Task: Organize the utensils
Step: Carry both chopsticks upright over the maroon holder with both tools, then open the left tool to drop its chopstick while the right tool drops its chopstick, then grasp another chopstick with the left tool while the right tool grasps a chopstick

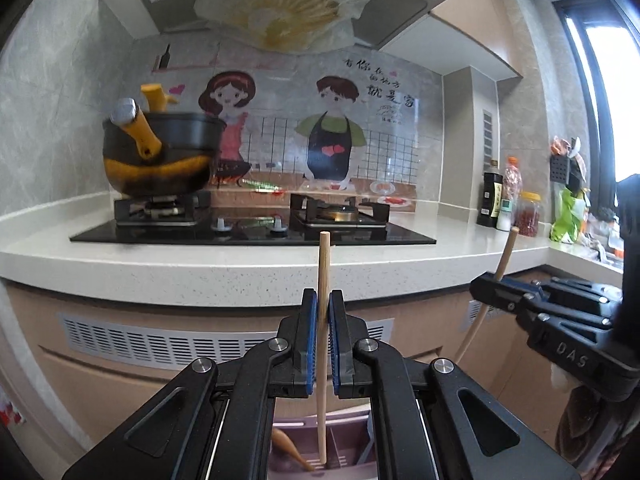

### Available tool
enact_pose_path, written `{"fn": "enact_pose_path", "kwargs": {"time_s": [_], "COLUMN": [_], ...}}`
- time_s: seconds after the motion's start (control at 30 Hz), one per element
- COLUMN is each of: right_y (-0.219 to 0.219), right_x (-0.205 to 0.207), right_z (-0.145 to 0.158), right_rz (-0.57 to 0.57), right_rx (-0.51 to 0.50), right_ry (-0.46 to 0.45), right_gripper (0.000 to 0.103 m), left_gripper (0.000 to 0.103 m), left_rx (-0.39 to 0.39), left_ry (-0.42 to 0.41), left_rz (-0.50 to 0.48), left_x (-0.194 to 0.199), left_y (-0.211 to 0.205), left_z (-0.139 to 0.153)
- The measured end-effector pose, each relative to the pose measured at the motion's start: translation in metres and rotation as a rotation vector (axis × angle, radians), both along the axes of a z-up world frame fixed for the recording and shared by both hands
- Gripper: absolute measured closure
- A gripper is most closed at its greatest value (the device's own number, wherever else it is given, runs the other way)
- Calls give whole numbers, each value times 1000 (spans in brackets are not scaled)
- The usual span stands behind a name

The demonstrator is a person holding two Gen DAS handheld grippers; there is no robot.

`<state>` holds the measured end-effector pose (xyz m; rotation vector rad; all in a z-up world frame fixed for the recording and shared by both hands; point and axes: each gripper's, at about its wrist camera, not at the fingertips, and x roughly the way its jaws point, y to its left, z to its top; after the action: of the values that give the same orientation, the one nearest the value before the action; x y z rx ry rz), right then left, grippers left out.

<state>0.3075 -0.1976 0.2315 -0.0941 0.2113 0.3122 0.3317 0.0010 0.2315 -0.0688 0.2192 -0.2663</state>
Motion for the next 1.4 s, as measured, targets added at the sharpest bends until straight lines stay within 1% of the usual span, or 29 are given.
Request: {"fn": "enact_pose_path", "kwargs": {"time_s": [0.07,0.2,0.33,0.43,0.53,0.6,0.73,0.8,0.87,0.93,1.0,1.03,1.07,1.13,1.17,1.23,1.3,1.4], "right_y": [5,11,15,16,17,16,18,20,18,15,14,13,11,10,9,9,7,3], "right_x": [18,46,74,89,98,102,103,100,94,78,65,57,51,36,30,16,4,-7], "right_z": [-12,-44,-81,-104,-123,-134,-150,-154,-155,-152,-152,-154,-156,-164,-168,-179,-192,-210], "right_rz": [4,10,10,22,11,7,11,22,9,-21,-32,-36,-42,-57,-65,-64,-57,-54], "right_rx": [-6,-10,-24,-13,-16,-23,-56,-68,-79,-96,-115,-126,-136,-164,-177,-196,-196,-198], "right_ry": [31,107,205,281,332,355,373,393,371,311,281,271,263,249,247,264,290,324], "right_gripper": [96,96,96,96,96,96,95,83,43,27,24,20,13,6,4,2,2,1], "left_gripper": [97,97,97,97,97,97,95,94,83,60,53,51,50,46,44,40,37,31], "left_rx": [1,11,54,51,43,49,33,15,-2,-6,9,20,29,32,28,19,21,58], "left_ry": [10,72,112,183,260,293,345,361,363,347,325,319,317,319,326,351,385,439], "left_rz": [5,-20,-1,-15,-31,-28,-30,-32,-18,-1,26,38,45,59,64,73,76,67], "left_x": [14,38,53,67,82,87,92,90,84,73,58,51,45,31,23,9,-4,-22], "left_y": [0,-1,-8,-10,-11,-13,-12,-9,-3,6,12,16,19,25,28,33,34,29], "left_z": [-9,-40,-73,-96,-118,-132,-149,-151,-151,-149,-147,-146,-147,-150,-154,-163,-175,-196]}}
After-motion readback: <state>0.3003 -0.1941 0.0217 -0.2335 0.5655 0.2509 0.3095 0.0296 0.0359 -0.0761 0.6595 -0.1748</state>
